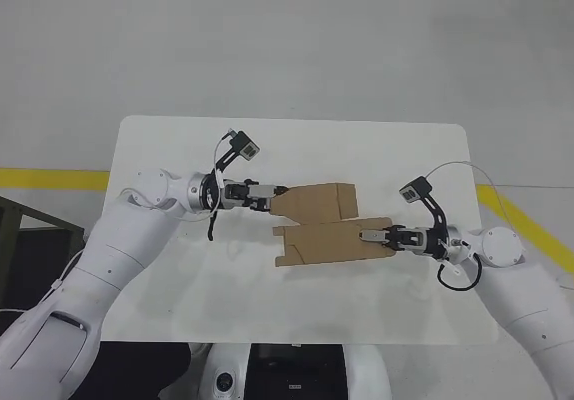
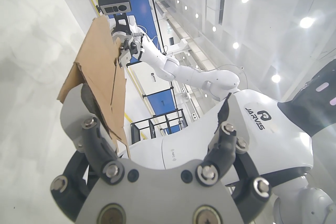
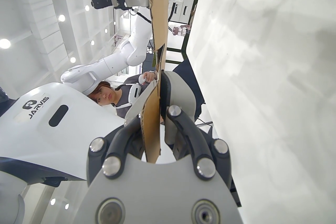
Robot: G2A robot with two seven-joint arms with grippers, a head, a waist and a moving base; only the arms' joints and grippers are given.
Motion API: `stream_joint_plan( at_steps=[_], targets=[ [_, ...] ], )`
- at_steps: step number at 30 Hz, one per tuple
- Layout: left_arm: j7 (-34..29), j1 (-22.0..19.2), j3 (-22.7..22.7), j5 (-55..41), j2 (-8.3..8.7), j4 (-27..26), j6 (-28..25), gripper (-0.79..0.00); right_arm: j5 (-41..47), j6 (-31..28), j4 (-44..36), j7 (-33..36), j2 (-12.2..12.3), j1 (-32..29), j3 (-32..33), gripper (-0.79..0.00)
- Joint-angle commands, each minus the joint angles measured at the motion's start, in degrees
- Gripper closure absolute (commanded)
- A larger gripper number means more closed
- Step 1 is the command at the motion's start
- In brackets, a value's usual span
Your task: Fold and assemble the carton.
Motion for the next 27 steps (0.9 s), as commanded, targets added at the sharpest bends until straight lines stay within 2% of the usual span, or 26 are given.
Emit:
stream_joint_plan(
  at_steps=[1, 15, 17, 23, 25, 27],
  targets=[
    [0.1, 0.0, 0.1, 0.1, -0.18, -0.1, 0.1, -0.785, 0.1, 0.0, -0.2, 0.0, 0.1, 0.0, -0.1, 0.0],
    [0.0, 0.3, -0.4, 3.8, -0.89, 0.2, 0.3, -0.779, 0.7, -0.2, -0.9, -0.2, 0.5, -0.1, -0.7, 0.0],
    [0.2, 0.5, -0.4, 4.6, -0.95, 0.1, 0.2, -0.708, 0.7, -0.2, -0.9, -0.2, 0.6, 0.0, -0.7, 0.0],
    [-0.1, 1.0, -0.9, 5.5, -1.05, 0.4, 1.0, -0.57, 0.7, -0.3, -1.0, -0.3, 0.8, 0.1, -0.9, 0.0],
    [-0.2, 1.2, -1.1, 5.6, -1.08, 0.7, 1.3, -0.468, 0.9, -0.4, -1.1, -0.4, 0.8, 0.1, -0.9, 0.0],
    [-0.2, 1.2, -1.2, 6.1, -1.1, 0.8, 1.5, -0.422, 0.9, -0.4, -1.2, -0.4, 0.9, 0.1, -1.0, 0.0]
  ],
)
